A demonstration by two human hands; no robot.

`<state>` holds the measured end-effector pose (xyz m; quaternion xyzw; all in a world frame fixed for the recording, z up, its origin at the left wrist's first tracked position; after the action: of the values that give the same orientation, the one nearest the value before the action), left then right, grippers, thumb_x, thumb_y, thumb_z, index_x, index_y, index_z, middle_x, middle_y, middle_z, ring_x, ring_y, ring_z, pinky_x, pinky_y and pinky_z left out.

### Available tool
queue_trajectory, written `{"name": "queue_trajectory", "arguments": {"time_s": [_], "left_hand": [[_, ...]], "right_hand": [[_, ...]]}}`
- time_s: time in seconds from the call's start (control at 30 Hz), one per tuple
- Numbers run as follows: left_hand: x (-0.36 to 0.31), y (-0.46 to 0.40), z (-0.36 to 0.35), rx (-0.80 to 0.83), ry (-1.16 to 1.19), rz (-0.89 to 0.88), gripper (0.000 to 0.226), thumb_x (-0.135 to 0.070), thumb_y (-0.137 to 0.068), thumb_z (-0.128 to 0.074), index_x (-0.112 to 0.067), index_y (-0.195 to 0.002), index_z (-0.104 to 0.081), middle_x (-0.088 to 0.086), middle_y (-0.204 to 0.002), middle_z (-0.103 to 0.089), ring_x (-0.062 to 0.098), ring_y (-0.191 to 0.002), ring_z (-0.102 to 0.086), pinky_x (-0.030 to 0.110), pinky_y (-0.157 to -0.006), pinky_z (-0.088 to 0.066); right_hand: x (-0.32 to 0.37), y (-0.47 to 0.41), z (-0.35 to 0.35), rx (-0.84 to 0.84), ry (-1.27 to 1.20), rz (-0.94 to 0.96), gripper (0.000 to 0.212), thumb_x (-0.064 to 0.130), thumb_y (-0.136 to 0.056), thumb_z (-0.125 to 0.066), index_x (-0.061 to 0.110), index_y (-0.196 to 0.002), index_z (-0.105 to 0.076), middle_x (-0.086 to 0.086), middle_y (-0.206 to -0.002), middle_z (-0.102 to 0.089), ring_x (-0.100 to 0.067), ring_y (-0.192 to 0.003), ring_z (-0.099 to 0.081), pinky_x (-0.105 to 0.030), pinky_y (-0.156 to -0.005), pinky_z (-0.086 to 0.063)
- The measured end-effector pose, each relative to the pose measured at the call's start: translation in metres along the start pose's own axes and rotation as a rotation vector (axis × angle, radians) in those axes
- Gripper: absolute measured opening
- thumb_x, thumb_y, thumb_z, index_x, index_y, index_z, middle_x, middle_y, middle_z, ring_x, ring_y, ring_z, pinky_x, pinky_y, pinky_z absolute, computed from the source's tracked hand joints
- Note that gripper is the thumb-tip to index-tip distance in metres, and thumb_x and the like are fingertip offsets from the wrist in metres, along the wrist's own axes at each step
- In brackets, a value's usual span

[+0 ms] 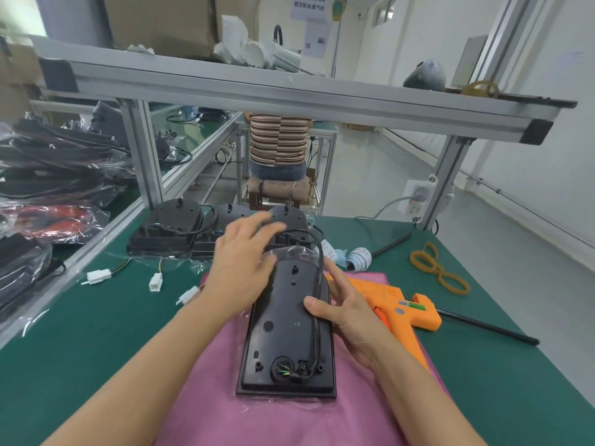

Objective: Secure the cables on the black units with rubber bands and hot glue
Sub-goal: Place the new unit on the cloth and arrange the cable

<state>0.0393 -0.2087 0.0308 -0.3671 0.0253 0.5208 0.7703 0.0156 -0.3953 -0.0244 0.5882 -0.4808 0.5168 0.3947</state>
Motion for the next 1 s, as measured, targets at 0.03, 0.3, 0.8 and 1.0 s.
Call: {"name": "queue_trajectory", "arguments": {"time_s": [0.03,0.3,0.8,1.0], "left_hand": [[-0.009,-0.017,-0.003,0.027,-0.059,-0.136,0.06,-0.005,-0.086,-0.053,-0.029,-0.141,-0.047,-0.005,-0.153,-0.032,0.023,-0.138,-0.024,0.042,-0.11,-0.019],[-0.018,-0.073,-0.031,0.486,-0.384,-0.444,0.025,-0.027,-0.096,-0.052,-0.037,-0.114,-0.066,-0.014,-0.115,-0.059,0.007,-0.123,-0.041,0.039,-0.112,0.002],[0.036,-0.023,-0.038,0.172,0.441,0.427,0.019,-0.008,-0.08,-0.075,-0.025,-0.071,-0.072,-0.013,-0.057,-0.064,0.008,-0.057,-0.054,0.015,-0.052,-0.042],[0.039,-0.01,-0.037,0.183,0.313,0.547,0.023,-0.009,-0.078,-0.075,-0.026,-0.064,-0.07,-0.008,-0.066,-0.068,0.011,-0.063,-0.06,0.022,-0.062,-0.046]], "right_hand": [[0.0,-0.001,0.0,-0.013,-0.012,-0.021,0.09,0.011,-0.064,-0.08,0.034,-0.142,-0.042,-0.001,-0.133,-0.06,-0.02,-0.123,-0.057,-0.049,-0.106,-0.043],[-0.007,0.002,0.008,-0.11,-0.05,-0.117,0.109,0.016,-0.057,-0.083,0.022,-0.149,-0.026,0.005,-0.131,-0.058,-0.004,-0.106,-0.065,-0.022,-0.079,-0.055],[-0.016,0.0,-0.004,-0.181,-0.188,-0.194,0.033,0.004,-0.087,-0.065,0.017,-0.117,-0.065,-0.011,-0.107,-0.073,-0.03,-0.101,-0.069,-0.037,-0.083,-0.057],[-0.023,-0.011,-0.013,-0.384,0.153,-0.257,0.033,0.013,-0.087,-0.066,0.017,-0.12,-0.063,-0.005,-0.108,-0.071,-0.025,-0.1,-0.067,-0.045,-0.093,-0.053]]}}
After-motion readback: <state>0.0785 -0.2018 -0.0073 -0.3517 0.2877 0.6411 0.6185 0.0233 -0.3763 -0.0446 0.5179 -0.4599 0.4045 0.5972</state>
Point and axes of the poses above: each hand's wrist, its own y-axis away from the middle knuckle, its own z-axis out of the back of the hand, x = y × z, the point moved 1 cm from there along -y, towards the middle knuckle
